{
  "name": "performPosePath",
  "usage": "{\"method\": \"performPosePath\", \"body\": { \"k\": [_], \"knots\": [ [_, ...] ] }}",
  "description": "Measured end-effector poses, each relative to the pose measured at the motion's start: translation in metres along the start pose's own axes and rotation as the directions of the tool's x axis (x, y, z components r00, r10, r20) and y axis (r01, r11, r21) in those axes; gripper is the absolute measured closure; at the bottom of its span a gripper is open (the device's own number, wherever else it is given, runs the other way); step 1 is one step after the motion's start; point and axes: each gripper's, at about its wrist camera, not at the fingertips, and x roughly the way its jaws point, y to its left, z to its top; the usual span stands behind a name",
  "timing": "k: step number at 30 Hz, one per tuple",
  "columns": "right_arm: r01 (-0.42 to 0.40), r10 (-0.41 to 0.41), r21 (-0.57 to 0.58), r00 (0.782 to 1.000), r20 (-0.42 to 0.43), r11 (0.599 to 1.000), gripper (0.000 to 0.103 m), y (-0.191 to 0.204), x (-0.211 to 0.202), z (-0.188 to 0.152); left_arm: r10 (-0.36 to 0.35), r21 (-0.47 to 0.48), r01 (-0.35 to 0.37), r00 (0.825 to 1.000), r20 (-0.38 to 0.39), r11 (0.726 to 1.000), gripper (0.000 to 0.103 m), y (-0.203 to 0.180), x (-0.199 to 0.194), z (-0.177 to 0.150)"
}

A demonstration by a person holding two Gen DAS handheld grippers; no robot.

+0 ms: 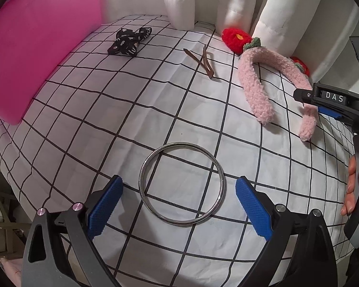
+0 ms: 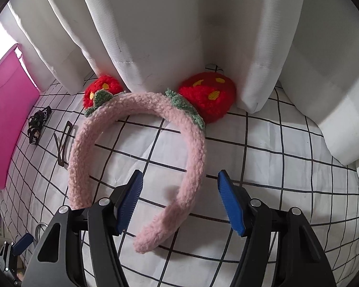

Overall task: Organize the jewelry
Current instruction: 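Grasp the pink strawberry headband with the right tool while the left tool grasps the silver bangle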

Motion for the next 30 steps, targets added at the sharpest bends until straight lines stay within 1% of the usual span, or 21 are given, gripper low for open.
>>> {"method": "performPosePath", "body": {
  "k": [6, 9, 11, 13, 16, 17, 20, 22, 26, 30],
  "knots": [
    [0.008, -0.008, -0.011, 1.0, -0.003, 1.0, 0.041, 0.004, 0.013, 0.008, 0.061, 0.04, -0.061, 0.998, 0.015, 0.997, 0.005, -0.01, 0.006, 0.0],
    [0.02, -0.02, -0.024, 1.0, 0.003, 1.0, 0.041, 0.006, 0.018, 0.01, 0.062, 0.037, -0.063, 0.998, 0.031, 0.997, 0.006, -0.011, 0.007, 0.002],
    [0.027, -0.026, -0.036, 1.0, 0.01, 0.999, 0.038, 0.008, 0.021, 0.011, 0.065, 0.03, -0.066, 0.997, 0.039, 0.997, 0.006, -0.012, 0.007, 0.002],
    [0.027, -0.026, -0.05, 1.0, 0.01, 0.998, 0.03, 0.011, 0.023, 0.011, 0.069, 0.025, -0.07, 0.996, 0.048, 0.997, 0.006, -0.012, 0.007, 0.001],
    [0.05, -0.049, -0.095, 0.999, 0.01, 0.994, 0.021, 0.019, 0.026, 0.009, 0.07, 0.02, -0.071, 0.996, 0.053, 0.997, 0.006, -0.011, 0.007, 0.0],
    [0.057, -0.056, -0.102, 0.998, 0.017, 0.993, 0.02, 0.022, 0.027, 0.008, 0.07, 0.019, -0.071, 0.996, 0.049, 0.997, 0.006, -0.012, 0.007, 0.001],
    [0.059, -0.056, -0.096, 0.998, 0.028, 0.994, 0.016, 0.023, 0.029, 0.008, 0.071, 0.015, -0.072, 0.997, 0.036, 0.997, 0.006, -0.011, 0.007, 0.002],
    [0.063, -0.06, -0.09, 0.998, 0.03, 0.994, 0.009, 0.02, 0.031, 0.008, 0.073, 0.012, -0.074, 0.997, 0.035, 0.997, 0.006, -0.012, 0.008, 0.002],
    [0.064, -0.062, -0.096, 0.998, 0.026, 0.993, 0.009, 0.019, 0.031, 0.008, 0.073, 0.013, -0.074, 0.997, 0.037, 0.997, 0.006, -0.011, 0.009, 0.002],
    [0.06, -0.056, -0.103, 0.998, 0.042, 0.993, 0.009, 0.013, 0.028, 0.006, 0.075, 0.012, -0.076, 0.997, 0.031, 0.997, 0.006, -0.012, 0.009, 0.002]
  ]
}}
